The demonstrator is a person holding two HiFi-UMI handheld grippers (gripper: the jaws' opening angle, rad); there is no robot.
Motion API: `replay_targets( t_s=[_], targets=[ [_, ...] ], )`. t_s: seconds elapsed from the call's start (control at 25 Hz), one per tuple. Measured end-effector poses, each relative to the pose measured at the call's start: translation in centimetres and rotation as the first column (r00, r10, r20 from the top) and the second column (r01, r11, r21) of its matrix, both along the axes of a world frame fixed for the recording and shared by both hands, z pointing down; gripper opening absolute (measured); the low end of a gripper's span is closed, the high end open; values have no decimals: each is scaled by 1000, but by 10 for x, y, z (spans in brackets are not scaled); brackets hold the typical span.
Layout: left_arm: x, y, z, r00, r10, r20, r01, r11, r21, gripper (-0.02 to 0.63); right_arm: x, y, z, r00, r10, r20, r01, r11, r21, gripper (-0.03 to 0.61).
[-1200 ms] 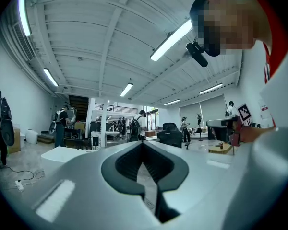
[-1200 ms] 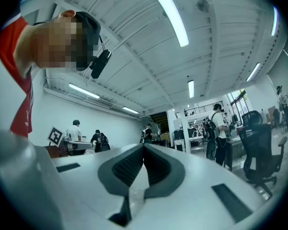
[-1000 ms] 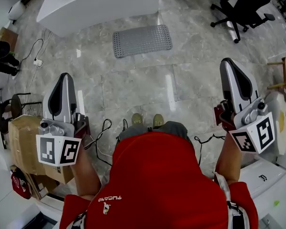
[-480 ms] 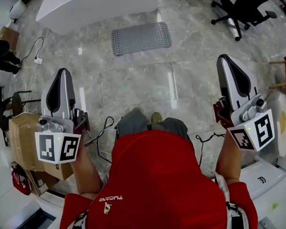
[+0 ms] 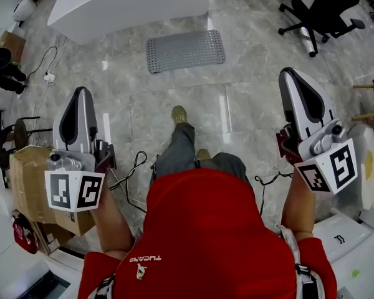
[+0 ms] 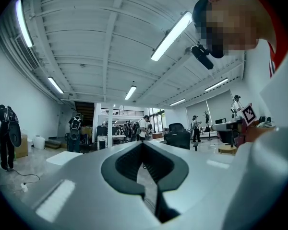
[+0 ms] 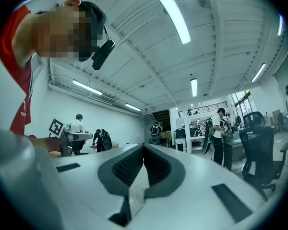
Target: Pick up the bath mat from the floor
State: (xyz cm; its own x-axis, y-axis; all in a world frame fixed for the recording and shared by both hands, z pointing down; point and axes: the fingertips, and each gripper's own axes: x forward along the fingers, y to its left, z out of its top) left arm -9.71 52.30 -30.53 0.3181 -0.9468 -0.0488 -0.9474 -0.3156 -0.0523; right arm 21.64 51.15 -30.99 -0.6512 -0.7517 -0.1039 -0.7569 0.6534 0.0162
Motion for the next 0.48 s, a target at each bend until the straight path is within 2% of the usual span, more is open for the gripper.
replay_targets(
  t_s=[0.48],
  targets=[
    [-21, -65, 13, 1000, 10, -5, -10, 1000, 2, 5, -19, -59, 5, 999, 17, -33, -17, 1000, -7, 2]
  ],
)
